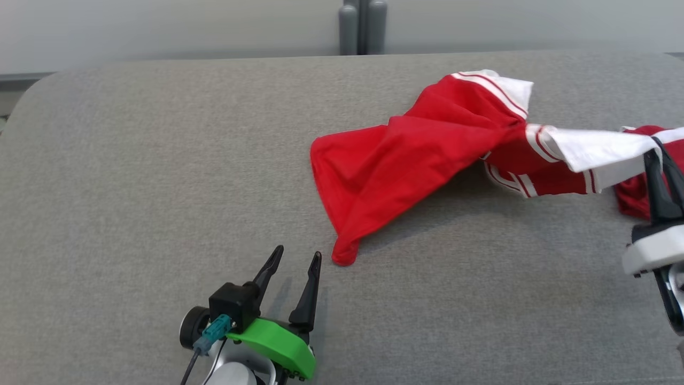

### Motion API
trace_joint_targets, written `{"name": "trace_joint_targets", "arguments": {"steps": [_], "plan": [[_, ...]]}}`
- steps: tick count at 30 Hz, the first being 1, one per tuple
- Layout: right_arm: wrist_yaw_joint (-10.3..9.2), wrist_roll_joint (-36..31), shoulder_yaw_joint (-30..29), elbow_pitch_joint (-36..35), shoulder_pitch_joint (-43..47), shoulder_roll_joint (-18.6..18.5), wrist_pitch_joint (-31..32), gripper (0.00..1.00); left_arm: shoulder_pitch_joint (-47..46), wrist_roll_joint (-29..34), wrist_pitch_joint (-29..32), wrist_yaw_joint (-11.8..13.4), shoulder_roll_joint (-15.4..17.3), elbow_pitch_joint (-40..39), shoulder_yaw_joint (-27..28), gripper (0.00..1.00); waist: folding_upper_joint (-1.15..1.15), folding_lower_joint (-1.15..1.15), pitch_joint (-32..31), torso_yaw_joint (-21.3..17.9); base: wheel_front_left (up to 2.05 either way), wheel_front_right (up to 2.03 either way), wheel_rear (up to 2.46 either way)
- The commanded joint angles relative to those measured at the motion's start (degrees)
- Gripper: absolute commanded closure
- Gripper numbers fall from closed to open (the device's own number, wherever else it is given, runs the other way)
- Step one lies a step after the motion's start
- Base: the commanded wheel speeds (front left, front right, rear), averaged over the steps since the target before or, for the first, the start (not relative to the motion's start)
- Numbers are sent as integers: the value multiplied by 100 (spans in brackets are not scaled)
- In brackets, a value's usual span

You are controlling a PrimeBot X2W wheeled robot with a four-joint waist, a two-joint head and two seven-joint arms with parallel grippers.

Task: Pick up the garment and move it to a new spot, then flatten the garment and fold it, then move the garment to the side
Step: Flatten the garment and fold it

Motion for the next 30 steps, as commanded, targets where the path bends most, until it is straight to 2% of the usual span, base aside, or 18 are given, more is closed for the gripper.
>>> {"name": "trace_joint_targets", "arguments": {"steps": [1, 3, 4, 5, 6, 12, 19, 30], "plan": [[-9, -71, -113, -51, 197, 5, -17, 100, 47, 0, 8, -13, 28, 39, 13, 0, 0, 0, -146, -555, 0, 0, 0], [-9, -84, -199, -46, 474, 50, -17, 100, 78, 10, 8, -23, 27, 110, 27, 0, 0, 0, -141, -693, 0, 0, 0], [-9, -39, -216, 14, 577, 79, -17, 89, 76, 27, 8, -31, 28, 145, 33, 0, 0, 0, -129, -758, 0, 0, 0], [-9, -4, -233, 61, 653, 102, -18, 36, 60, 46, 8, -34, 28, 177, 40, 0, 0, 0, -111, -813, 0, 0, 0], [-9, 77, -222, 82, 690, 140, -17, 0, 42, 66, 7, -34, 27, 207, 47, 0, 0, 0, -92, -864, 0, 0, 0], [-9, 246, -332, -56, 894, 429, -17, 0, -88, 105, 7, 50, 28, 452, 222, 0, 0, 0, 34, -1063, 0, 0, 0], [-9, 268, -6, -171, 684, 732, -17, 0, -394, 112, 7, 135, 28, 1101, 438, 0, 0, 0, 197, -1295, 0, 0, 0], [-9, 283, 285, -95, 452, 878, -17, 0, -711, -443, 10, -9, 29, 1702, -38, 0, 0, 0, 365, -1440, 0, 0, 0]]}}
